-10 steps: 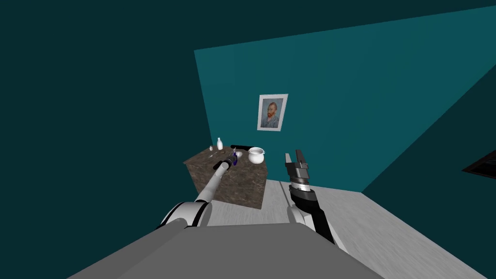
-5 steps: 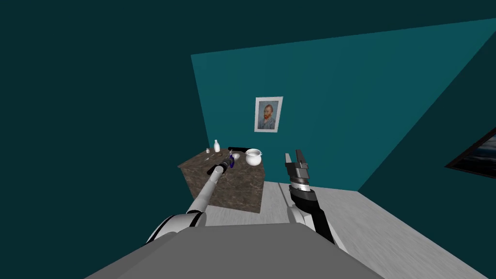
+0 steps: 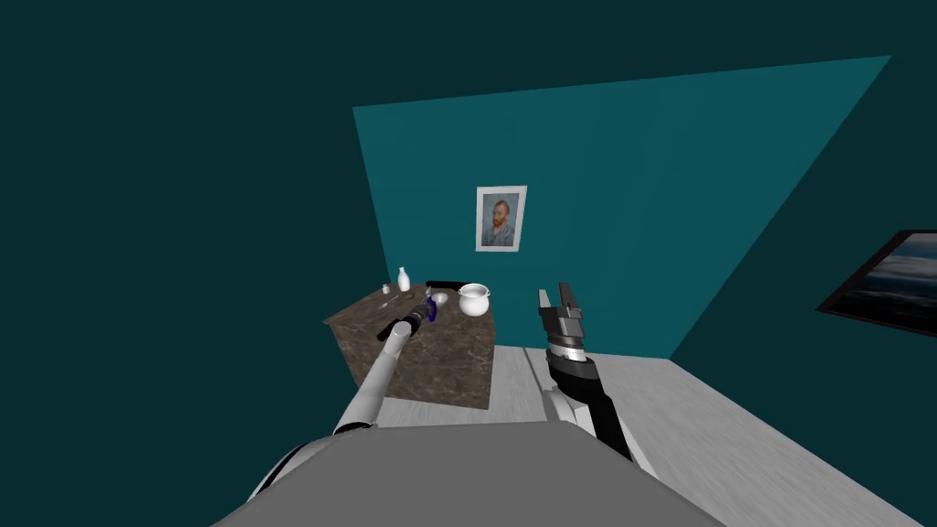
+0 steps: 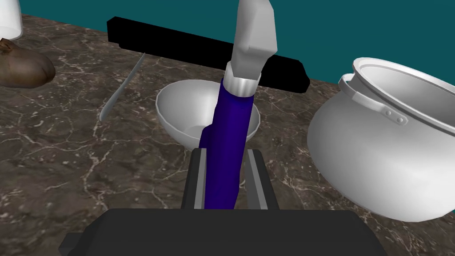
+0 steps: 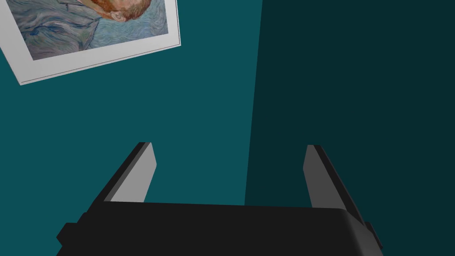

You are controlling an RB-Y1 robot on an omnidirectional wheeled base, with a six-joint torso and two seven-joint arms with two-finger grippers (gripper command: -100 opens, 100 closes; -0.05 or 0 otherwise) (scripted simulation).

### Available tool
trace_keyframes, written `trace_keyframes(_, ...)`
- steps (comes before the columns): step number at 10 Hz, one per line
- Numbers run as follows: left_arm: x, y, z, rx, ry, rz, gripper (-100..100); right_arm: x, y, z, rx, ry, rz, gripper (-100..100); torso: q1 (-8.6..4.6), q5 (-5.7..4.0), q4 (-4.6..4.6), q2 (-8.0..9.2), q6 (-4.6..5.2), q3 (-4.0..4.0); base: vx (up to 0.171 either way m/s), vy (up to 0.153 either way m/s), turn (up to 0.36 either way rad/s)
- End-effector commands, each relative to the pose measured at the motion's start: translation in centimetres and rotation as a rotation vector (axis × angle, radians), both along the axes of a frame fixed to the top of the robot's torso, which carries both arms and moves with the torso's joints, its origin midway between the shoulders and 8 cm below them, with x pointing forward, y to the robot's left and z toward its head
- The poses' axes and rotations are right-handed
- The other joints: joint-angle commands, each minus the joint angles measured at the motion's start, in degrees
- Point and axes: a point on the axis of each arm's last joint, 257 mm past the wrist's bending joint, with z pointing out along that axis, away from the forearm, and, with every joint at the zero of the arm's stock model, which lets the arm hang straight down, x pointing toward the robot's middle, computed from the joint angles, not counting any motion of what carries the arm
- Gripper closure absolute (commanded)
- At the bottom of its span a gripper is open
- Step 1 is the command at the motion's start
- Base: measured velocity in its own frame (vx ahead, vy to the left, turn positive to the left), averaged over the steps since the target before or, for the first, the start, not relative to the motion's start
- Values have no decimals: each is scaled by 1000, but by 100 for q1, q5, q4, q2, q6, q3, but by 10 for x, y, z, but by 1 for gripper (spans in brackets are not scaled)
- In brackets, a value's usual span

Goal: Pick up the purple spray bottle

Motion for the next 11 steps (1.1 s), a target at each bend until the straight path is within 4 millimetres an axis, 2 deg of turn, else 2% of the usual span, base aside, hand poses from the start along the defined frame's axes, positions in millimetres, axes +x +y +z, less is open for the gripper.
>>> trace_keyframes(1, -13, 13, -5, 0, 2, 15, 100, 0, 0, 0, 0, 0, 0, 0, 0, 0, 0, 0, 0, 0, 47, -37, 5)
trace_keyframes(2, -18, 17, -6, 4, 2, 22, 100, 0, 0, 0, 0, 0, 0, 0, 13, 4, -6, 7, -6, 0, 3, -14, 4)
trace_keyframes(3, -26, 37, -3, -4, 1, 23, 100, 0, 0, 0, 0, 0, 0, 0, 31, 9, -10, 15, -12, 1, 78, -58, -161)
trace_keyframes(5, -39, 50, 4, 12, -22, 43, 100, 0, 0, 0, 0, 0, 0, 0, 18, 8, -16, -16, -8, -16, 76, -58, -43)
trace_keyframes(7, -52, 57, -10, -3, -1, 57, 100, 0, 0, 0, 0, 0, 0, 0, 41, 11, -13, 10, -17, -3, 2, -3, 4)
trace_keyframes(8, -67, 79, -2, -3, -13, 62, 100, 0, 0, 0, 0, 0, 0, 0, 55, 18, -22, 19, -23, -3, 69, -49, -183)
trace_keyframes(9, -73, 82, 1, -8, -21, 69, 100, 0, 0, 0, 0, 0, 0, 0, 46, 17, -25, 0, -19, -12, 100, -73, -87)
trace_keyframes(11, -90, 92, -8, 5, -6, 85, 100, 0, 0, 0, 0, 0, 0, 0, 40, 14, -30, -6, -24, -18, 41, -31, 21)
